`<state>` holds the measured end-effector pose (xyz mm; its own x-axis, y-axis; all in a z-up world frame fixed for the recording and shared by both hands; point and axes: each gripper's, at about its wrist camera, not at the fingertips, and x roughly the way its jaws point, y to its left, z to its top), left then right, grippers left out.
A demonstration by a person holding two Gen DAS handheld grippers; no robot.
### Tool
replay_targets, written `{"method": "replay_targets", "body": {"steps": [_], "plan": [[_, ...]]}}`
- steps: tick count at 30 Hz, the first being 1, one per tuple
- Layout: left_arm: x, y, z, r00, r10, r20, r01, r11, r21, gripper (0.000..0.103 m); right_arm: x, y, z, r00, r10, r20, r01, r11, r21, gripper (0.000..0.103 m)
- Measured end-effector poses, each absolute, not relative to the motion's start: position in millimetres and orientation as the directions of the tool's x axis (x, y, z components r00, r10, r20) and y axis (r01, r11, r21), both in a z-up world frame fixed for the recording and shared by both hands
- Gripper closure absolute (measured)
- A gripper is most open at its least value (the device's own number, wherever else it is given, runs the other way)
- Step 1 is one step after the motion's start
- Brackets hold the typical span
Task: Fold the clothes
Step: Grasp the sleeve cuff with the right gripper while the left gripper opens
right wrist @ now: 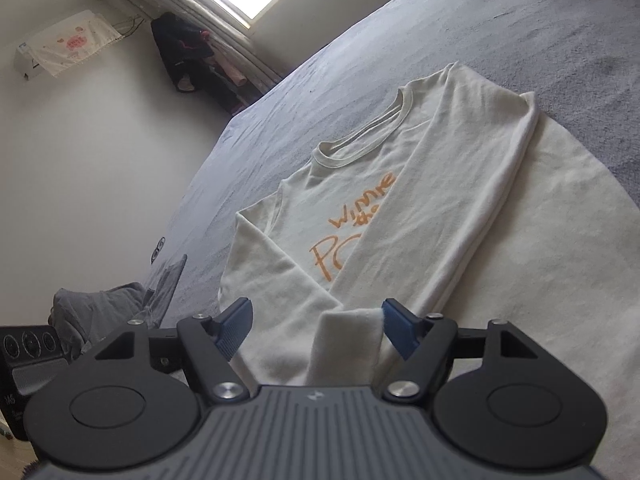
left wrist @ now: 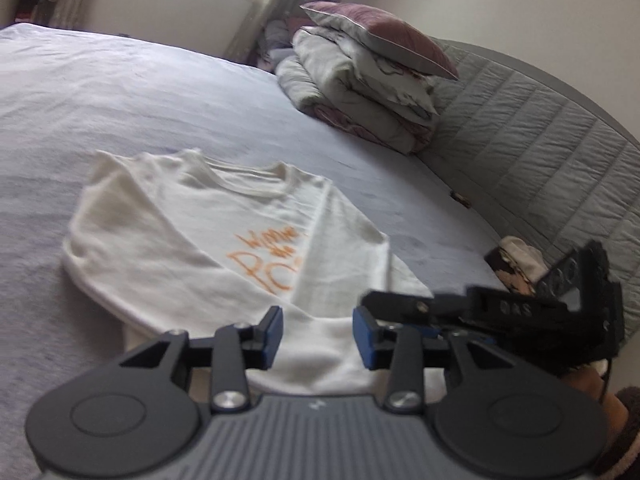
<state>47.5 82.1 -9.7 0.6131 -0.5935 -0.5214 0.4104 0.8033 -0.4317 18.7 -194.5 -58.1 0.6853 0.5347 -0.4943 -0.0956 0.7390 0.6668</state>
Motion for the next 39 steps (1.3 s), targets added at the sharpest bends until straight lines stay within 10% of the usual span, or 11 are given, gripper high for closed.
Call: {"method": "replay_targets", "body": {"steps": [7, 11, 39], "plan": [[64.8, 93.3, -9.9, 0.689, -0.473, -0.549, 0.309, 0.877, -0.368, 0.048, 14.9, -169.6, -51.8, 0.695, 0.446, -0.564, -0.163, 0.862, 0.48, 0.04], [75.0, 99.3, -13.0, 0.719, -0.411, -0.56, 0.254, 0.906, -0.339, 0.043, 16.0, -163.0, -50.8, 0.675, 0.435, -0.597, -0.19, 0.883, 0.429, 0.088], [123.9, 103.0, -48.7, 0.748, -0.237, -0.62, 0.129, 0.968, -0.214, 0.061, 19.7, -247.0, -16.8, 0.777, 0.016, -0.629, 0.079, 0.989, 0.123, 0.09]]}}
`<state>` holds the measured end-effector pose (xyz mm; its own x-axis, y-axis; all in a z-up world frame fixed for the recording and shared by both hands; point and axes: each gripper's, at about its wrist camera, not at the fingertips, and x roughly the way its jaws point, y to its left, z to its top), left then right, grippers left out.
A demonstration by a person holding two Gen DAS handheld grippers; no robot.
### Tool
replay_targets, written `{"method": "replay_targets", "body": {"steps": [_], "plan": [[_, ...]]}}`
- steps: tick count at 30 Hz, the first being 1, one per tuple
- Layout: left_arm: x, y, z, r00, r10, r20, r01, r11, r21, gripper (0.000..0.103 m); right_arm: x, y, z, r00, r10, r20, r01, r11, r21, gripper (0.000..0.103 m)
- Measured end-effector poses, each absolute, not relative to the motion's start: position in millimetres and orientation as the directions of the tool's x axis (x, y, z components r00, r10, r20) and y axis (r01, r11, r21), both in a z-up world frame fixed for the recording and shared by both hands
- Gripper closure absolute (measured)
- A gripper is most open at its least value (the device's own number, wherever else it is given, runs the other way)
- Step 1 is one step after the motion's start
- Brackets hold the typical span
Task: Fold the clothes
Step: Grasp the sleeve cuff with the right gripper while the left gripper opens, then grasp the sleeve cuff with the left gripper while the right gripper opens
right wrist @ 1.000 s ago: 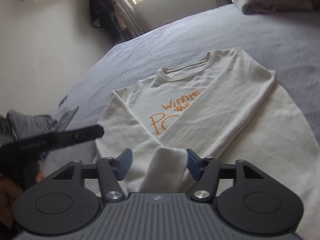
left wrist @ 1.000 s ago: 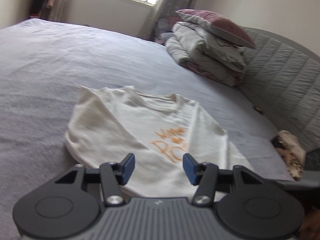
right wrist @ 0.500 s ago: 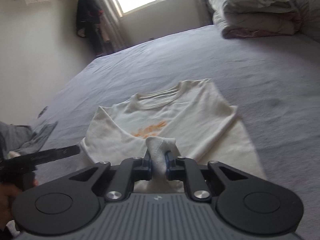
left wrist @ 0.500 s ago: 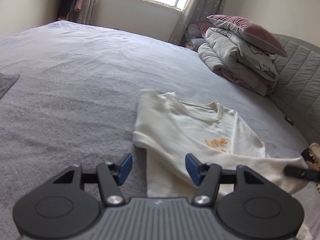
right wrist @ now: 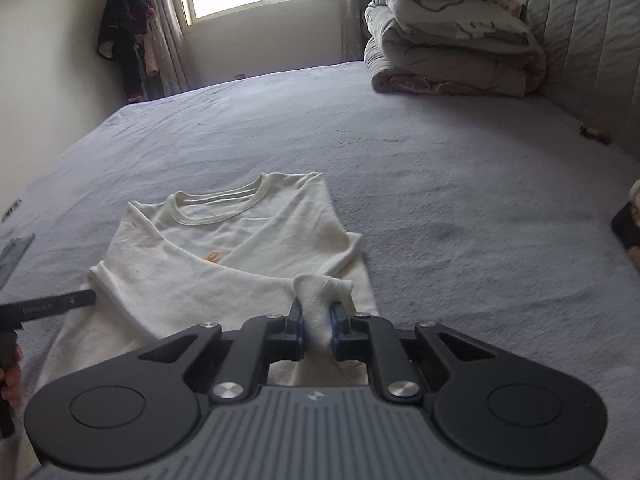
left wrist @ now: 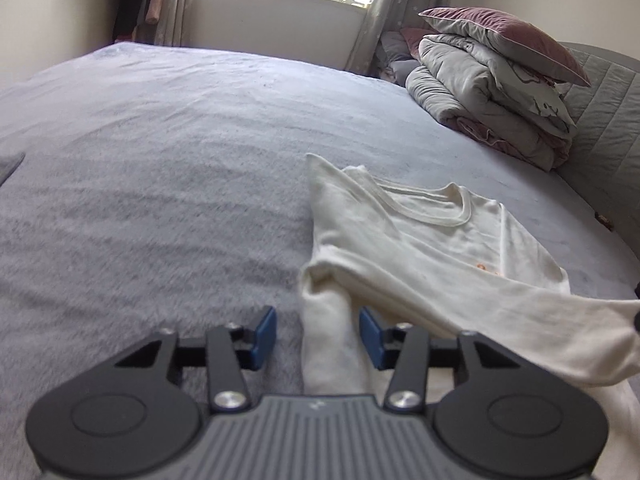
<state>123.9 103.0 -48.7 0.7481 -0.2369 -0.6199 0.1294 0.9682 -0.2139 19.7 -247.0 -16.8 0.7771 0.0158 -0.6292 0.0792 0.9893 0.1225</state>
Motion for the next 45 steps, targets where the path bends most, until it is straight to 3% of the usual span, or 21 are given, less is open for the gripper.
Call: {"method": "replay_targets", "body": {"steps": [7, 10, 12, 15, 17, 23, 29, 34, 37, 39, 42, 45], "plan": [[127.5, 108.2, -52.1, 0.743, -0.265, -0.615, 0.131, 0.958, -0.254, 0.084, 33.9, -258.0, -38.7, 0.709, -0.053, -0.704, 0.133, 0.989, 0.059, 0.089], [126.9, 105.4, -49.6, 0.742, -0.263, -0.616, 0.138, 0.96, -0.243, 0.084, 35.8, -260.1, -40.9, 0.692, -0.06, -0.719, 0.15, 0.987, 0.062, 0.084], [126.3, 103.3, -46.2, 0.744, -0.262, -0.615, 0.149, 0.962, -0.23, 0.083, 32.8, -260.7, -34.9, 0.701, -0.07, -0.71, 0.152, 0.987, 0.053, 0.07], [124.4, 99.5, -39.6, 0.76, -0.26, -0.595, 0.177, 0.965, -0.195, 0.076, 23.7, -260.3, -23.0, 0.735, -0.106, -0.67, 0.15, 0.989, 0.008, 0.06], [124.4, 97.9, -35.8, 0.768, -0.272, -0.58, 0.202, 0.962, -0.183, 0.07, 17.0, -259.1, -16.7, 0.755, -0.116, -0.646, 0.137, 0.99, -0.017, 0.059], [131.6, 93.1, -31.8, 0.748, -0.338, -0.571, 0.345, 0.933, -0.1, 0.069, 7.1, -255.1, -9.2, 0.781, -0.086, -0.619, 0.065, 0.996, -0.056, 0.057], [138.7, 95.7, -32.6, 0.725, -0.399, -0.561, 0.442, 0.895, -0.066, 0.069, -1.8, -223.9, -15.7, 0.748, 0.116, -0.654, -0.251, 0.961, -0.117, 0.057], [140.9, 89.0, -42.9, 0.718, -0.374, -0.588, 0.437, 0.899, -0.038, 0.073, 3.1, -200.9, -37.2, 0.676, 0.121, -0.727, -0.363, 0.913, -0.185, 0.058], [139.4, 85.1, -45.3, 0.734, -0.34, -0.588, 0.416, 0.91, -0.007, 0.084, 10.2, -202.6, -44.7, 0.658, 0.084, -0.748, -0.35, 0.914, -0.205, 0.059], [138.1, 84.2, -46.2, 0.743, -0.328, -0.584, 0.404, 0.915, 0.0, 0.087, 14.2, -204.9, -49.0, 0.658, 0.044, -0.752, -0.329, 0.915, -0.234, 0.077], [134.4, 84.7, -45.8, 0.763, -0.313, -0.565, 0.382, 0.924, 0.005, 0.09, 14.9, -205.5, -46.1, 0.666, 0.048, -0.744, -0.327, 0.915, -0.234, 0.095], [130.5, 88.7, -44.3, 0.789, -0.288, -0.542, 0.346, 0.938, 0.004, 0.091, 7.5, -200.1, -30.1, 0.692, 0.082, -0.717, -0.345, 0.911, -0.229, 0.097]]}}
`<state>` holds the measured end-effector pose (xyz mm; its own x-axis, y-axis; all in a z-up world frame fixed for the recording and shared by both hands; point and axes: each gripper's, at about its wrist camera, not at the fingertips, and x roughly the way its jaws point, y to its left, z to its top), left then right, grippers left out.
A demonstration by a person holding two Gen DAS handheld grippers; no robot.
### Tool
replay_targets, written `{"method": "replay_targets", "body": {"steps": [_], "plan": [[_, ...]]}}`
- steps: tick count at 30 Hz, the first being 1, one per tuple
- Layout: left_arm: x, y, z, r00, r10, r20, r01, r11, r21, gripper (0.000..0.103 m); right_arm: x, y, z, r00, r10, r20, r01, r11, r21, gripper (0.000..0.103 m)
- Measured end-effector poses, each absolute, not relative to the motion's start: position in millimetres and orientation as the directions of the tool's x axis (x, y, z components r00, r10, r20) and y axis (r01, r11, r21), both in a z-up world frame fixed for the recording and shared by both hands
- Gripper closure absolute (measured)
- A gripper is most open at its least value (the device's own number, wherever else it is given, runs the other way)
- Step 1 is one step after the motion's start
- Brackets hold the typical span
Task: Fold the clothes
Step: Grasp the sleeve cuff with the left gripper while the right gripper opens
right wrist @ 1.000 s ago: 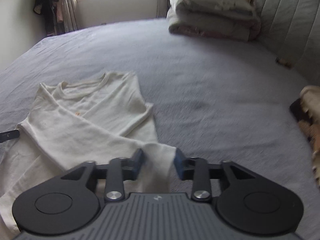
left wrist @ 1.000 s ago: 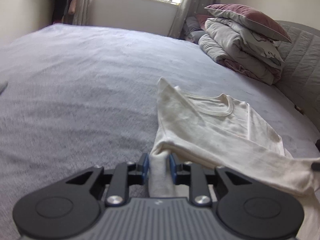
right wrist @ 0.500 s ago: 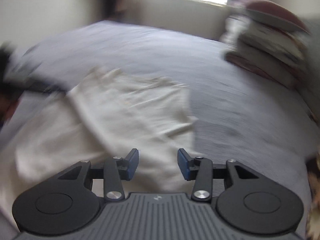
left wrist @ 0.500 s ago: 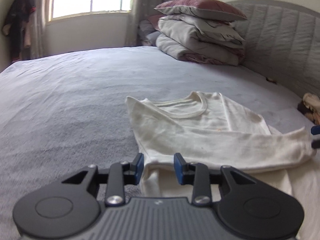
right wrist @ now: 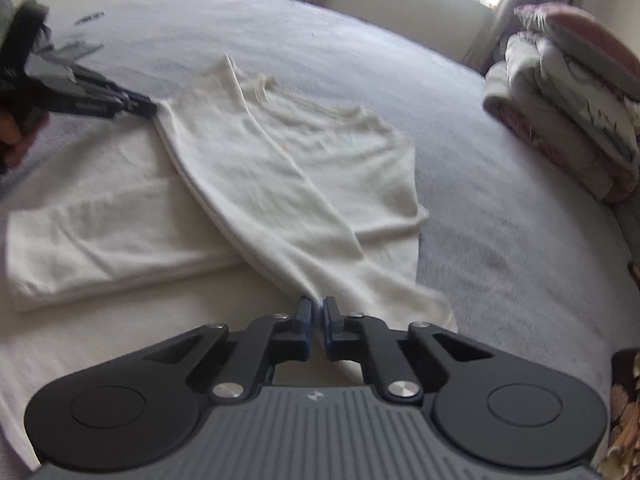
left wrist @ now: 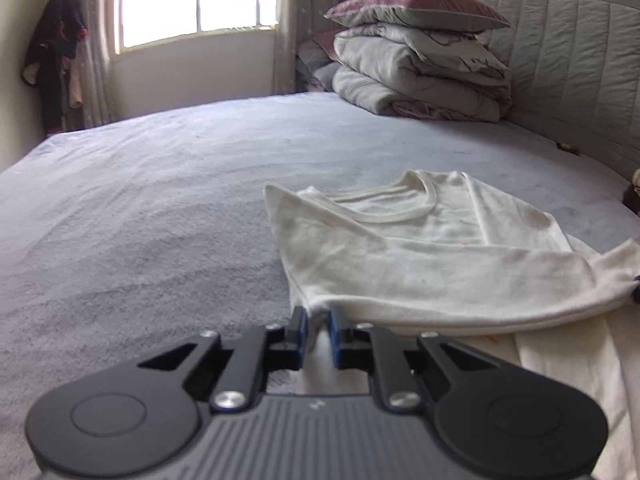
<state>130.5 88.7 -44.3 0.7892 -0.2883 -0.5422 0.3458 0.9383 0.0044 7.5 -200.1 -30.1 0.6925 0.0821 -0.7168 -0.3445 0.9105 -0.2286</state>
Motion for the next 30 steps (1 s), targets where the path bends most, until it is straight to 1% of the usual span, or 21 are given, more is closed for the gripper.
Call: {"method": "replay_targets", "body": {"steps": [3, 5, 6, 7, 10, 12, 13, 14, 15, 16, 17, 18, 20, 24, 26, 30], "plan": [[131.5, 100.8, -44.6, 0.798, -0.264, -0.541, 0.287, 0.957, -0.043, 0.092, -4.3, -192.1, -14.4, 0.699, 0.158, -0.698, -0.395, 0.898, -0.192, 0.097], [133.3, 108.8, -47.4, 0.795, -0.243, -0.555, 0.251, 0.966, -0.064, 0.094, -10.1, -182.9, -13.6, 0.684, 0.196, -0.703, -0.436, 0.882, -0.178, 0.097], [134.3, 112.7, -49.1, 0.789, -0.241, -0.565, 0.239, 0.968, -0.078, 0.098, -11.2, -177.0, -18.0, 0.667, 0.207, -0.716, -0.459, 0.871, -0.176, 0.097], [135.3, 116.4, -50.5, 0.782, -0.242, -0.575, 0.228, 0.969, -0.098, 0.099, -11.5, -170.9, -24.2, 0.646, 0.21, -0.734, -0.481, 0.858, -0.178, 0.097], [136.0, 127.3, -49.1, 0.767, -0.258, -0.588, 0.192, 0.966, -0.173, 0.097, -8.1, -158.2, -45.5, 0.567, 0.195, -0.8, -0.533, 0.828, -0.177, 0.097], [136.3, 134.2, -44.3, 0.763, -0.274, -0.585, 0.166, 0.959, -0.231, 0.097, -7.6, -160.5, -46.5, 0.545, 0.204, -0.813, -0.538, 0.829, -0.152, 0.096], [136.2, 136.9, -41.3, 0.766, -0.286, -0.575, 0.159, 0.952, -0.262, 0.094, -8.2, -164.2, -42.2, 0.551, 0.216, -0.806, -0.531, 0.836, -0.139, 0.096], [136.2, 139.2, -38.3, 0.768, -0.302, -0.565, 0.157, 0.943, -0.292, 0.09, -9.4, -169.4, -35.9, 0.567, 0.231, -0.791, -0.519, 0.845, -0.126, 0.093], [136.8, 140.5, -35.5, 0.768, -0.32, -0.554, 0.157, 0.934, -0.321, 0.085, -9.8, -176.8, -29.1, 0.59, 0.239, -0.772, -0.497, 0.86, -0.114, 0.087], [137.9, 140.3, -33.9, 0.769, -0.333, -0.546, 0.157, 0.926, -0.343, 0.07, -9.6, -185.1, -22.7, 0.612, 0.241, -0.753, -0.471, 0.876, -0.102, 0.083], [139.2, 139.4, -33.1, 0.77, -0.342, -0.539, 0.157, 0.92, -0.36, 0.056, -8.6, -193.6, -17.5, 0.636, 0.233, -0.736, -0.438, 0.894, -0.096, 0.075], [141.2, 137.7, -33.5, 0.768, -0.349, -0.537, 0.156, 0.915, -0.372, 0.053, -6.4, -201.8, -14.3, 0.658, 0.21, -0.723, -0.4, 0.911, -0.1, 0.071], [145.8, 132.8, -37.0, 0.76, -0.357, -0.543, 0.152, 0.91, -0.385, 0.053, -0.7, -215.8, -13.9, 0.684, 0.144, -0.715, -0.324, 0.938, -0.121, 0.071], [149.4, 121.0, -47.9, 0.749, -0.336, -0.571, 0.138, 0.922, -0.361, 0.056, 13.0, -234.3, -26.3, 0.664, 0.063, -0.745, -0.25, 0.958, -0.142, 0.071], [149.2, 117.2, -51.8, 0.748, -0.318, -0.582, 0.136, 0.932, -0.335, 0.066, 17.5, -239.8, -33.1, 0.648, 0.045, -0.761, -0.231, 0.963, -0.14, 0.071], [149.0, 113.8, -54.3, 0.751, -0.292, -0.592, 0.128, 0.944, -0.304, 0.078, 21.3, -241.0, -44.5, 0.6, 0.046, -0.798, -0.226, 0.967, -0.115, 0.071]]}}
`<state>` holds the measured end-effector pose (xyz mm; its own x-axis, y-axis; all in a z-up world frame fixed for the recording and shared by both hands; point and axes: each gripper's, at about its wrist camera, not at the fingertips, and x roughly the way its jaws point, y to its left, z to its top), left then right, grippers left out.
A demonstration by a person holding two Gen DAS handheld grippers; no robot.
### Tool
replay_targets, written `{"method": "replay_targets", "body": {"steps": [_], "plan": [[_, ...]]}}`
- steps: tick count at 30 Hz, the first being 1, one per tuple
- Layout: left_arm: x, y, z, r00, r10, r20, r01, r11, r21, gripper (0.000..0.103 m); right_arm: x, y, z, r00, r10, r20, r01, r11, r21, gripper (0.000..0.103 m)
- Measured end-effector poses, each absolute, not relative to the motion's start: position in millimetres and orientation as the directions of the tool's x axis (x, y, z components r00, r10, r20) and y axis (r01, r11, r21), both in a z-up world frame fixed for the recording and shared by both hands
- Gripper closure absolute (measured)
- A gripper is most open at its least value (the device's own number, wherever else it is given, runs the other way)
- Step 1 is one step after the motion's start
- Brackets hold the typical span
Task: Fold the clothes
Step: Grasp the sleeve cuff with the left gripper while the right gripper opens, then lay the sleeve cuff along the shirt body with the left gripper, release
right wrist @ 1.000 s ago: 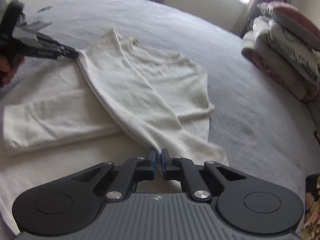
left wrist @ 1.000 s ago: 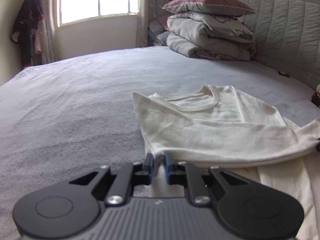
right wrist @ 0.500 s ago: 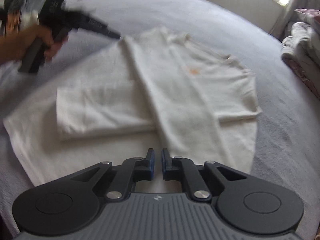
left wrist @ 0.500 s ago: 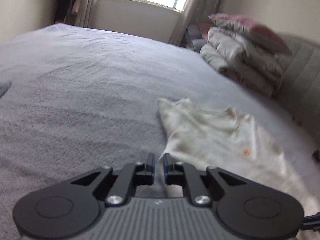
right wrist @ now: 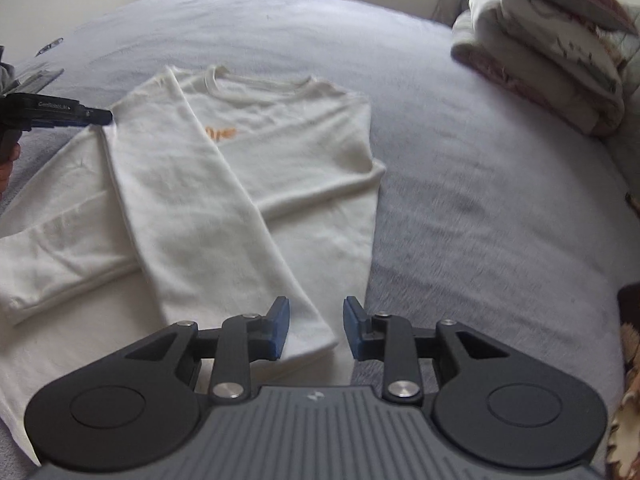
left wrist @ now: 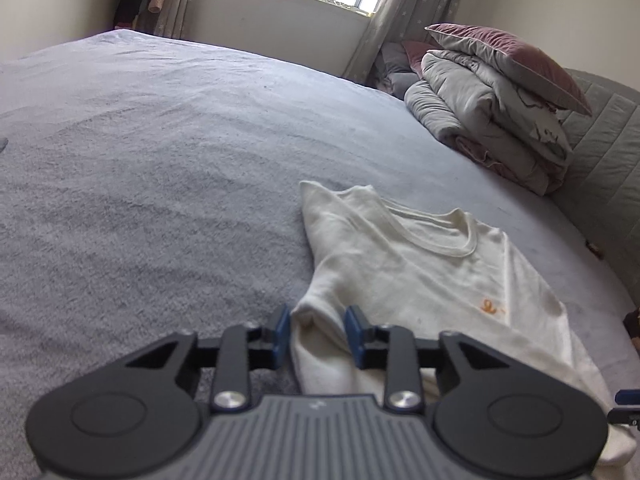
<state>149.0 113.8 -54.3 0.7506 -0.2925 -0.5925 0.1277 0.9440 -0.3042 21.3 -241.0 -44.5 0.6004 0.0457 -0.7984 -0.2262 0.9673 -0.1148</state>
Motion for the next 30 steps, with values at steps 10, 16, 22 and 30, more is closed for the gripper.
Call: {"method": "replay_targets", "body": {"steps": [10, 16, 22, 30], "plan": [[144.2, 112.6, -55.0, 0.768, -0.234, -0.596, 0.097, 0.963, -0.253, 0.089, -4.6, -226.7, -27.4, 0.665, 0.075, -0.743, -0.289, 0.943, -0.163, 0.075], [143.0, 111.0, -57.6, 0.769, -0.218, -0.601, 0.09, 0.968, -0.236, 0.084, -0.7, -216.6, -41.3, 0.57, 0.107, -0.815, -0.366, 0.921, -0.135, 0.075], [140.8, 115.9, -45.1, 0.787, -0.209, -0.58, 0.07, 0.965, -0.253, 0.079, 1.8, -229.0, -32.2, 0.59, 0.132, -0.797, -0.318, 0.945, -0.078, 0.075], [168.1, 97.3, -27.6, 0.85, -0.268, -0.454, 0.221, 0.963, -0.154, 0.079, 18.5, -220.6, -40.5, 0.639, 0.127, -0.759, -0.25, 0.967, -0.048, 0.074]]}}
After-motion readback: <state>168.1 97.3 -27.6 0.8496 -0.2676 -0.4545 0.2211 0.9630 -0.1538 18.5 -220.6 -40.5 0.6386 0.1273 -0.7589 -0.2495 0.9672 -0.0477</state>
